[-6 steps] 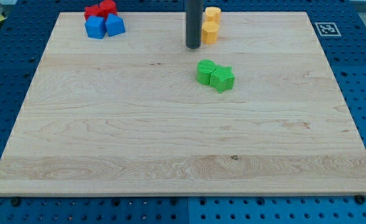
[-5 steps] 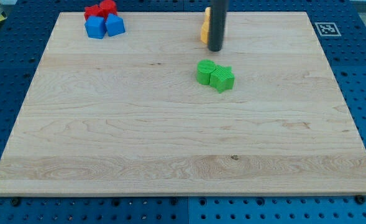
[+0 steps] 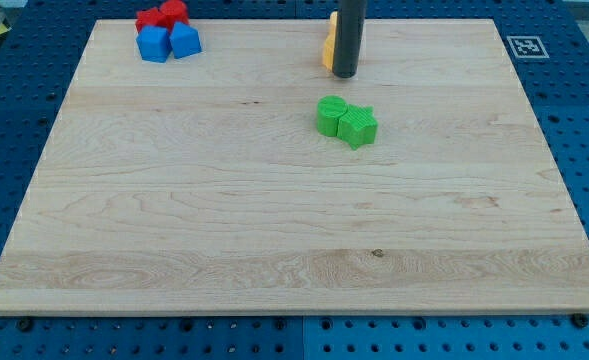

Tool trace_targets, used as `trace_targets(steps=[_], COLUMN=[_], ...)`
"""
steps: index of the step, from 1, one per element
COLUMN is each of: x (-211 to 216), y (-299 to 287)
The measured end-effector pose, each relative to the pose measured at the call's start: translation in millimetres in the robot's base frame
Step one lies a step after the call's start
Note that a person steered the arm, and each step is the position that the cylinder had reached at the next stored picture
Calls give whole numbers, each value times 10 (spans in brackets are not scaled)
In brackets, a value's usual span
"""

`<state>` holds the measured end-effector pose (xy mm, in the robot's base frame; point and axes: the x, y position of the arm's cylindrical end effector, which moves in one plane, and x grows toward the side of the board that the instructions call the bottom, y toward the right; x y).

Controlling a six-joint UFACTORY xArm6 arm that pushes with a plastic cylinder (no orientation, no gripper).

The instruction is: Push the yellow hexagon and the yellow heart up a bit

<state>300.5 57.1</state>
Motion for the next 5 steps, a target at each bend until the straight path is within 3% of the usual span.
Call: trace_targets(steps=[3,4,5], x=[-304,-249,162], y=[-122,-174,-747])
